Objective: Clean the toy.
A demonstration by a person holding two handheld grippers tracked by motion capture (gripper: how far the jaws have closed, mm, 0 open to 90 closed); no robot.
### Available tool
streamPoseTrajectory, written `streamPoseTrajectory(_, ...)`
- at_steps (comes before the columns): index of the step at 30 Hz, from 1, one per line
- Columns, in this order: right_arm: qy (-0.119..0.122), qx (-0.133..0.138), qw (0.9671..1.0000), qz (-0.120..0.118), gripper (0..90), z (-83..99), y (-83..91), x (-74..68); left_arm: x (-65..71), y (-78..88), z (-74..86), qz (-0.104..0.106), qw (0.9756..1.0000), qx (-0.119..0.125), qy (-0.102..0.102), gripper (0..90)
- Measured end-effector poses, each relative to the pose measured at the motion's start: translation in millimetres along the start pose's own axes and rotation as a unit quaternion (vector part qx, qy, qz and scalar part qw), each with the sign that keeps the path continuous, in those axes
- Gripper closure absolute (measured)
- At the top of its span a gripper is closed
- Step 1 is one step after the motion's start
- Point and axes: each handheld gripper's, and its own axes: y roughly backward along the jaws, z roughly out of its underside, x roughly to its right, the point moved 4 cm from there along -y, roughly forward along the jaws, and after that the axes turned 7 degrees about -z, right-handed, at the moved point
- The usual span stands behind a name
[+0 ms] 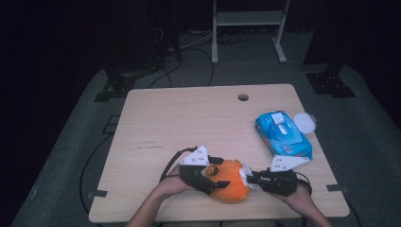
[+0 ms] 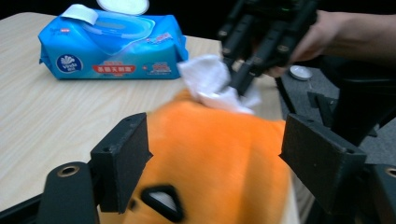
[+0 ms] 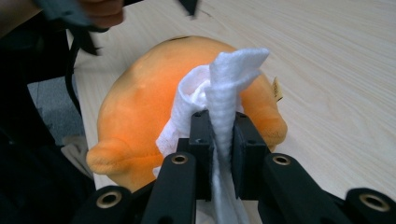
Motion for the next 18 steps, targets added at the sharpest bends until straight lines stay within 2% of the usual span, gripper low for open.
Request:
streamPoseTrajectory(2,0.003,0.000,1.0000,-0.006,79.2,0.9,1.2,-0.7,-2.3,-9.2,-0.1,0.003,0.9999,-0.014,-0.005,19.4)
streamPoseTrajectory(5,0.002,0.005,0.9999,-0.011,79.1,2.3,4.4,-0.3,-4.7,-27.0,7.6,0.007,0.9981,-0.061,-0.007,15.1)
streamPoseTrajectory(7,0.002,0.010,0.9999,-0.010,79.0,4.1,9.5,1.2,-5.2,-31.7,11.5,0.013,0.9984,-0.055,0.008,14.3)
streamPoseTrajectory(9,-0.004,0.017,0.9998,-0.013,78.8,7.0,15.8,3.3,-5.0,-33.7,15.6,0.016,0.9980,-0.059,0.017,15.2)
streamPoseTrajectory(11,-0.015,0.027,0.9994,-0.016,78.6,10.4,21.5,5.7,-2.9,-34.4,18.1,0.011,0.9978,-0.063,0.015,21.7)
streamPoseTrajectory(13,-0.023,0.032,0.9991,-0.016,78.2,13.7,26.0,8.2,-0.1,-35.2,17.7,-0.009,0.9973,-0.072,0.009,33.8)
streamPoseTrajectory(14,-0.027,0.033,0.9990,-0.013,78.3,15.4,28.0,9.4,1.0,-35.2,16.8,-0.011,0.9970,-0.076,0.005,39.7)
streamPoseTrajectory(16,-0.029,0.038,0.9988,-0.010,78.4,16.5,30.0,11.0,4.7,-34.8,13.1,-0.026,0.9966,-0.077,-0.012,46.9)
streamPoseTrajectory(18,-0.028,0.038,0.9989,-0.001,78.6,16.8,32.7,12.5,5.9,-32.6,9.3,-0.034,0.9969,-0.069,-0.016,49.6)
